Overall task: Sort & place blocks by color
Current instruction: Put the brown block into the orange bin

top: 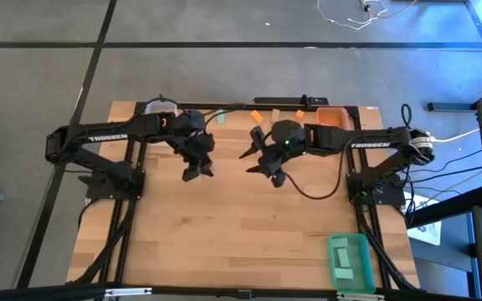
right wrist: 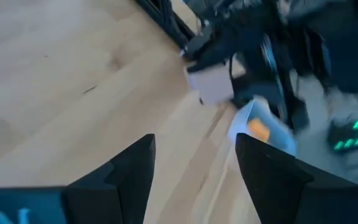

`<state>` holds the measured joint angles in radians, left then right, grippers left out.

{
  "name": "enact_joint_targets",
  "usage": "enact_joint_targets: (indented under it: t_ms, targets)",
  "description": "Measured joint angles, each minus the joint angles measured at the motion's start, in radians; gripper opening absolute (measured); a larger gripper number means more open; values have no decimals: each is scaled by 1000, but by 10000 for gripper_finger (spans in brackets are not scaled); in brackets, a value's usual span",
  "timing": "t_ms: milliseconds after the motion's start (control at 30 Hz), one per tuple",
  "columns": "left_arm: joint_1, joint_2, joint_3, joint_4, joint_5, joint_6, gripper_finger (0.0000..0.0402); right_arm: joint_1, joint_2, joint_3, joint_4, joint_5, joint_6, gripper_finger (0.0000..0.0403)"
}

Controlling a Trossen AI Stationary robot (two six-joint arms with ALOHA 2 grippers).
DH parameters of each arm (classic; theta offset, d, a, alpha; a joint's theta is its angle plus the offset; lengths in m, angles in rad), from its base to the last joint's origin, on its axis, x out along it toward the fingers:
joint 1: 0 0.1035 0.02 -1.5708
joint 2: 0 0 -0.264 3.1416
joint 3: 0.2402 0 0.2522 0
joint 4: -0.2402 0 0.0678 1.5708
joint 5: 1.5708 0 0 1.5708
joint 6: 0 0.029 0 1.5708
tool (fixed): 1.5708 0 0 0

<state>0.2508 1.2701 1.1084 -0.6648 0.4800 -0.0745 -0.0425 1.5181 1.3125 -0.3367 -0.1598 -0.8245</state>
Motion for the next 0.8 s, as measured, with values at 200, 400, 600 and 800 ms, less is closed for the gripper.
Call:
enact_joint_targets:
  t_ms: [200, 400, 600, 800]
  targets:
    - [7, 0, 0, 28, 21, 20, 120, 24, 88, 0, 220, 0, -53, 226]
    - [7, 0, 0, 30, 32, 6, 120, 28, 156, 0, 321, 1, -105, 226]
    - [4, 0, 0, 32, 34, -2, 120, 32, 198, 0, 392, 1, -105, 226]
    - [-4, 0, 0, 38, 33, -25, 120, 32, 222, 0, 445, 1, -105, 226]
